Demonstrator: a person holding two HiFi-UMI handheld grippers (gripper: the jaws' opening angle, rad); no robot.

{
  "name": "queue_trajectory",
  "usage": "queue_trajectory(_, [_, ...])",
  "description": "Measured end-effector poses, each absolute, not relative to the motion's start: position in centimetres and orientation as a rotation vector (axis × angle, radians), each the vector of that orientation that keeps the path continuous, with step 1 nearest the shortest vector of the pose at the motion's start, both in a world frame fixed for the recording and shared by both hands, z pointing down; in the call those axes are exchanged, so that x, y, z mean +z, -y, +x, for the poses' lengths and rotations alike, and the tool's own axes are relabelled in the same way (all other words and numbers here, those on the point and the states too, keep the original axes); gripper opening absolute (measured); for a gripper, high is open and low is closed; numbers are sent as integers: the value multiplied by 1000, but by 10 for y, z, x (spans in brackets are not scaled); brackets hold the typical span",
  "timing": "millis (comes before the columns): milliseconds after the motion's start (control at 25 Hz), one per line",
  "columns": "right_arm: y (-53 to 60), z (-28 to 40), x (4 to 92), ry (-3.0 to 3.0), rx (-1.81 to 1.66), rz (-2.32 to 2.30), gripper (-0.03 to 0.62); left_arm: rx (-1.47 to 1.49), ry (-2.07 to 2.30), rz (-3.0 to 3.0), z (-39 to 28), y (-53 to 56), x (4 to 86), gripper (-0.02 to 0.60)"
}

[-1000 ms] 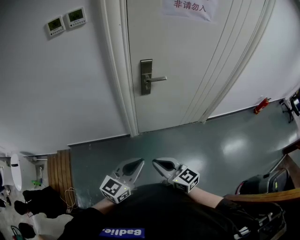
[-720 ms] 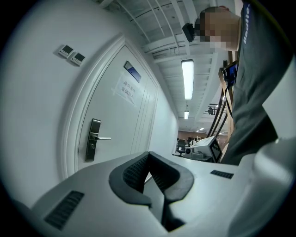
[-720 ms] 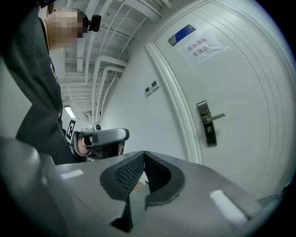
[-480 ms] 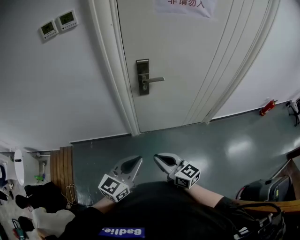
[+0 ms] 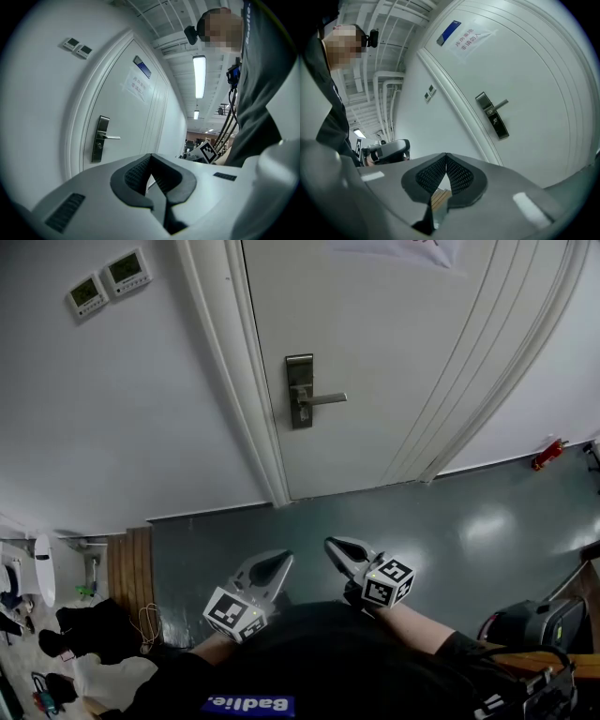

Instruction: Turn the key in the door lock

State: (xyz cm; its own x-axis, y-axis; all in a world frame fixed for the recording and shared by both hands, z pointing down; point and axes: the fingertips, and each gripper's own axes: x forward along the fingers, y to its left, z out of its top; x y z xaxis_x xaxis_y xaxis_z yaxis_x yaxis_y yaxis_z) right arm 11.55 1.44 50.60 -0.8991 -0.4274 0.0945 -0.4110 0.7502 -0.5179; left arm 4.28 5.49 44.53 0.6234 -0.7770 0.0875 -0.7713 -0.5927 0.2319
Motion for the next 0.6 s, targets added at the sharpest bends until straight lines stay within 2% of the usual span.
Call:
queue_trajectory(360, [99,57,517,-2605,-1054,-969,11,-79,1124,2668,-55,33,437,6])
queue_trajectory(600, [167,31,522,-2425,-1094,-1104,28,-47,1024,2674,-95,62,449,6])
